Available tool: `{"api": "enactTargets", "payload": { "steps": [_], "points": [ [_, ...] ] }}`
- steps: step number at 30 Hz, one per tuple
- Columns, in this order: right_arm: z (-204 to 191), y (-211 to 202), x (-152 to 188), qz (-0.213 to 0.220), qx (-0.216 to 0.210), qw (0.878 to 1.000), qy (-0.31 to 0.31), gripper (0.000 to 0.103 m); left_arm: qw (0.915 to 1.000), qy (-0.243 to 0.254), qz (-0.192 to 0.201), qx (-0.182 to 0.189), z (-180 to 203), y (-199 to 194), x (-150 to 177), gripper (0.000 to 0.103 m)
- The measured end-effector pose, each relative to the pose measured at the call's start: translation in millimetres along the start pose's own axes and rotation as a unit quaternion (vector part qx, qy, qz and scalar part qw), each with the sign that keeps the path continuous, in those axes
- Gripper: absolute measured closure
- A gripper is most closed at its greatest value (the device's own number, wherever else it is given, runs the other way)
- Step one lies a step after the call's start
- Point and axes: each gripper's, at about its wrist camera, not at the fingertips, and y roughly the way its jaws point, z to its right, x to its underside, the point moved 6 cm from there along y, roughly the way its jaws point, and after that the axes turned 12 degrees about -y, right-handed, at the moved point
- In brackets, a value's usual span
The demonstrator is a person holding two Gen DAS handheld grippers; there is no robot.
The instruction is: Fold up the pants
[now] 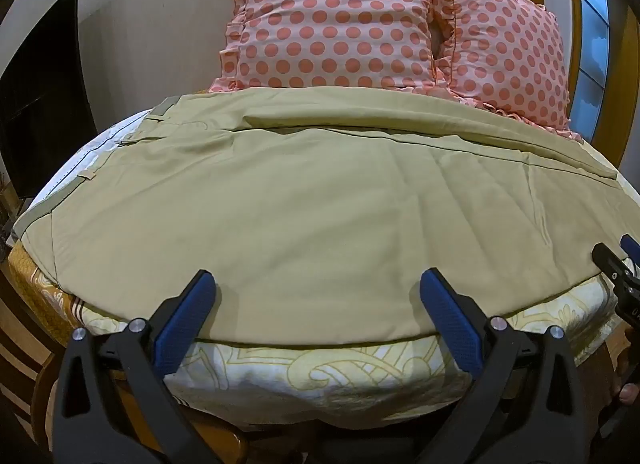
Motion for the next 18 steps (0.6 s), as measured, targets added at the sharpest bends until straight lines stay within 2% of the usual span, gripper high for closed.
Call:
{"api": "enactTargets", "payload": {
  "steps": [18],
  "points": [
    [0.9,-0.4,-0.1,0.001,0.000,1.000,0.000,0.001,1.0000,0.001,0.003,0.000,0.0,-0.2,-0.3,0.002]
  ]
}}
